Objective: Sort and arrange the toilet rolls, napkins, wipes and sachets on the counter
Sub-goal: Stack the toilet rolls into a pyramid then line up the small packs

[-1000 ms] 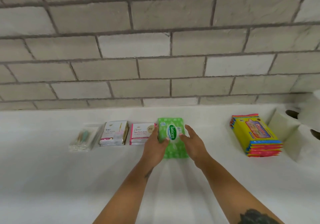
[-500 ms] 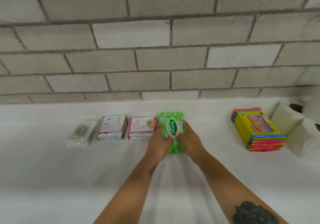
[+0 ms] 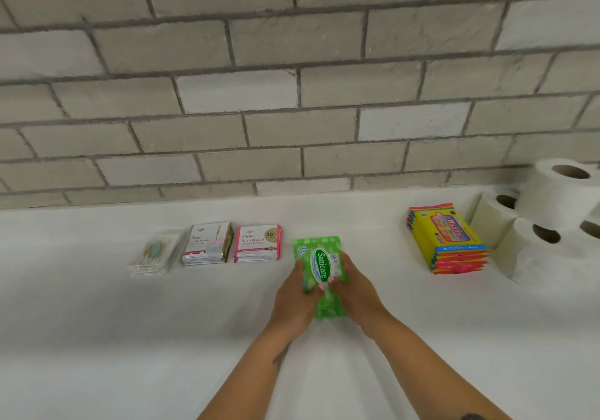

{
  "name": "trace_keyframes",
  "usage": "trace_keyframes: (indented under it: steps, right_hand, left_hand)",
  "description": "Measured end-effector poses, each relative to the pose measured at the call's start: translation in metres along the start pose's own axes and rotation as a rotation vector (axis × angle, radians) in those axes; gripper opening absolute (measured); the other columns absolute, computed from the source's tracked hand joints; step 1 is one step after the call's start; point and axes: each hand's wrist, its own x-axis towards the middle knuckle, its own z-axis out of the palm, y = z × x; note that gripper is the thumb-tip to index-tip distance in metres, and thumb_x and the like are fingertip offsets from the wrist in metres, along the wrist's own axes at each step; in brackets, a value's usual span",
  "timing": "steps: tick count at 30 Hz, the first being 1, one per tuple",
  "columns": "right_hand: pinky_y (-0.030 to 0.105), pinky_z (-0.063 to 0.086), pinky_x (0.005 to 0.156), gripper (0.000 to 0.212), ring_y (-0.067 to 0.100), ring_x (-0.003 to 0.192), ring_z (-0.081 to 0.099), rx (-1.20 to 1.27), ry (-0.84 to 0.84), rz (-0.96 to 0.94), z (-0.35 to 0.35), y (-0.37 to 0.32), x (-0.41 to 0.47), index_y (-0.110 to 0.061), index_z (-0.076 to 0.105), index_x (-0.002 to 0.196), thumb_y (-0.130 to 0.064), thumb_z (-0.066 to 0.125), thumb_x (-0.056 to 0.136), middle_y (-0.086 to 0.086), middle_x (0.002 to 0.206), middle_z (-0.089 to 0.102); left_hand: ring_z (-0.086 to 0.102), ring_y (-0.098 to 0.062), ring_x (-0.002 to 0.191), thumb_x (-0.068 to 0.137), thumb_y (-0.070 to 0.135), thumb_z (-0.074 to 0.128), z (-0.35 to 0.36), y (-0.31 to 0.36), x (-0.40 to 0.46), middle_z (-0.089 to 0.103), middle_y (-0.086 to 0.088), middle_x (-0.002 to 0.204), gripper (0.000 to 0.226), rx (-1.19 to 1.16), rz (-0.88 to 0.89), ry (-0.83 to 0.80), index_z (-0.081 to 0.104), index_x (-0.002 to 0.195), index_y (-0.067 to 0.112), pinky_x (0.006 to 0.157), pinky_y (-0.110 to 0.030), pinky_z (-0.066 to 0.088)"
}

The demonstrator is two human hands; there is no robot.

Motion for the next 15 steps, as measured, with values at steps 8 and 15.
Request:
trace_keyframes:
  steps: [8, 15]
  right_hand:
    - [0.024, 0.046, 0.085, 0.05, 0.012, 0.101, 0.059, 0.037, 0.012, 0.011, -0.023, 0.019, -0.034, -0.033, 0.04, 0.134, -0.011, 0.048, 0.09, -0.01, 0.116, 0.062]
    - [0.015, 0.042, 0.08, 0.049, 0.008, 0.102, 0.058, 0.045, 0.016, -0.017, -0.053, 0.034, -0.05, -0.043, 0.039, 0.125, -0.008, 0.048, 0.09, -0.017, 0.109, 0.06]
  left_hand:
    - [0.057, -0.006, 0.108, 0.089, 0.02, 0.057, 0.025, -0.003, -0.022, 0.056, 0.019, 0.112, 0.046, 0.0, 0.057, -0.025, 0.042, 0.13, 0.034, 0.071, -0.006, 0.039]
    - [0.061, -0.007, 0.101, 0.087, 0.022, 0.06, 0.056, 0.002, -0.029, 0.065, 0.011, 0.115, 0.044, -0.033, 0.063, -0.033, 0.047, 0.127, 0.033, 0.076, -0.011, 0.045]
